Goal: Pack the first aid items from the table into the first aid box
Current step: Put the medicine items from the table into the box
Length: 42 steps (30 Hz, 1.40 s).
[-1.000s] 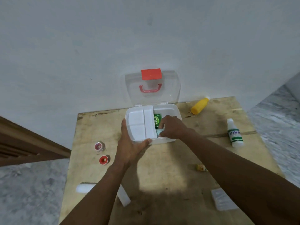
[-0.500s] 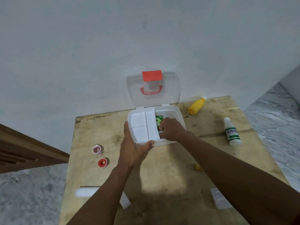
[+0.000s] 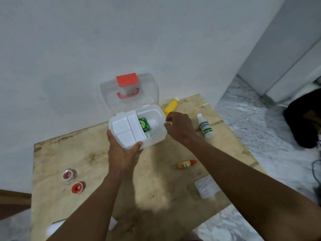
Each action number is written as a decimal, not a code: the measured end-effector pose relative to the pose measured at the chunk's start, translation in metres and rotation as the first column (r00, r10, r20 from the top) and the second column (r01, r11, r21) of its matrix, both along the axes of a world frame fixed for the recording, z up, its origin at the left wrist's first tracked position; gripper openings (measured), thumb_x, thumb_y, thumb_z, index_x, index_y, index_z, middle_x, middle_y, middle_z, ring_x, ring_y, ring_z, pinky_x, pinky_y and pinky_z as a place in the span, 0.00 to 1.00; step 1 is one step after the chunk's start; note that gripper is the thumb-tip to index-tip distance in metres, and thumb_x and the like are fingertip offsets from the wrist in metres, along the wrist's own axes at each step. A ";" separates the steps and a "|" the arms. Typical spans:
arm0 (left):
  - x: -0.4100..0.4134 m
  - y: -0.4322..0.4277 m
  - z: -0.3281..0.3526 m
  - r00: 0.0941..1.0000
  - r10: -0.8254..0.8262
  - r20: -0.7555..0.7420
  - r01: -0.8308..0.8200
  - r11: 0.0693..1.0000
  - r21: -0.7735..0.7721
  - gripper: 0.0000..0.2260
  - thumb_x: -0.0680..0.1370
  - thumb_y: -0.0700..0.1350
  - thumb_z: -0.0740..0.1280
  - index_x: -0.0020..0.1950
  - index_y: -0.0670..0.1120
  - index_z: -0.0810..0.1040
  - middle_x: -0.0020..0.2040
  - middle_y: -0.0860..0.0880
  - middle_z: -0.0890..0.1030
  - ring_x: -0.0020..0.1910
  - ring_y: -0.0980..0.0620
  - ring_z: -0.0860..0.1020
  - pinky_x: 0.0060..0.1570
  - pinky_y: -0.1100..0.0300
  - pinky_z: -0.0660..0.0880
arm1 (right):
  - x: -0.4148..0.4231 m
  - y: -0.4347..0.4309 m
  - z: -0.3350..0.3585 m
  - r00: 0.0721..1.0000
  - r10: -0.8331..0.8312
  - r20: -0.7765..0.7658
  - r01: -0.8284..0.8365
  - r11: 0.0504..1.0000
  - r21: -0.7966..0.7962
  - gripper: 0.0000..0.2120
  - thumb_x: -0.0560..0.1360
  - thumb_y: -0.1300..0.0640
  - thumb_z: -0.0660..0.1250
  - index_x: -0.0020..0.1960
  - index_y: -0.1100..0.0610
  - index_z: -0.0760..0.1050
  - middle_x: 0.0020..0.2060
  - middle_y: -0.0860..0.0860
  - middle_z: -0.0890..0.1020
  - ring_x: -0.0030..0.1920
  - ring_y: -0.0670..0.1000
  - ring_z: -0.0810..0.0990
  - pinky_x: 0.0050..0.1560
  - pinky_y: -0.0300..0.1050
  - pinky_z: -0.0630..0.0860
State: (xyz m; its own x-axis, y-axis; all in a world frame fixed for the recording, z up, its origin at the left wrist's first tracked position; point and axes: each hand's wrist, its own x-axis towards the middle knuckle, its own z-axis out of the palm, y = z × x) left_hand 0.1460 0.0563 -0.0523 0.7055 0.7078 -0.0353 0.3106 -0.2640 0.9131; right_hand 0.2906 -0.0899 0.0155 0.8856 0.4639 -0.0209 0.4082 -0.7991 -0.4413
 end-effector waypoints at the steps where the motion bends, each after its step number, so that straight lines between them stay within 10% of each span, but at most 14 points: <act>1: 0.001 0.000 0.000 1.000 -0.003 -0.011 0.003 1.000 0.002 0.47 0.68 0.49 0.78 0.77 0.51 0.50 0.66 0.48 0.74 0.61 0.45 0.75 0.54 0.55 0.70 | 0.002 -0.008 0.000 1.000 -0.030 -0.001 0.030 0.999 -0.014 0.09 0.74 0.57 0.67 0.52 0.59 0.79 0.51 0.57 0.84 0.53 0.60 0.80 0.53 0.50 0.74; 29: 0.006 -0.012 0.012 0.992 -0.006 -0.130 0.007 1.000 0.002 0.46 0.60 0.63 0.75 0.73 0.58 0.58 0.63 0.57 0.71 0.61 0.50 0.73 0.56 0.49 0.74 | 0.115 -0.086 -0.041 0.987 -0.147 -0.070 0.109 0.915 -0.387 0.14 0.78 0.57 0.61 0.62 0.56 0.71 0.61 0.57 0.73 0.64 0.60 0.71 0.61 0.57 0.70; 42: 0.005 -0.009 0.004 0.989 0.017 -0.150 -0.013 0.999 0.031 0.45 0.68 0.55 0.78 0.75 0.53 0.53 0.70 0.47 0.71 0.65 0.41 0.72 0.63 0.45 0.70 | 0.030 -0.118 -0.029 0.955 -0.266 -0.129 0.214 0.924 -0.317 0.17 0.78 0.58 0.60 0.66 0.58 0.71 0.63 0.60 0.73 0.63 0.63 0.72 0.61 0.58 0.71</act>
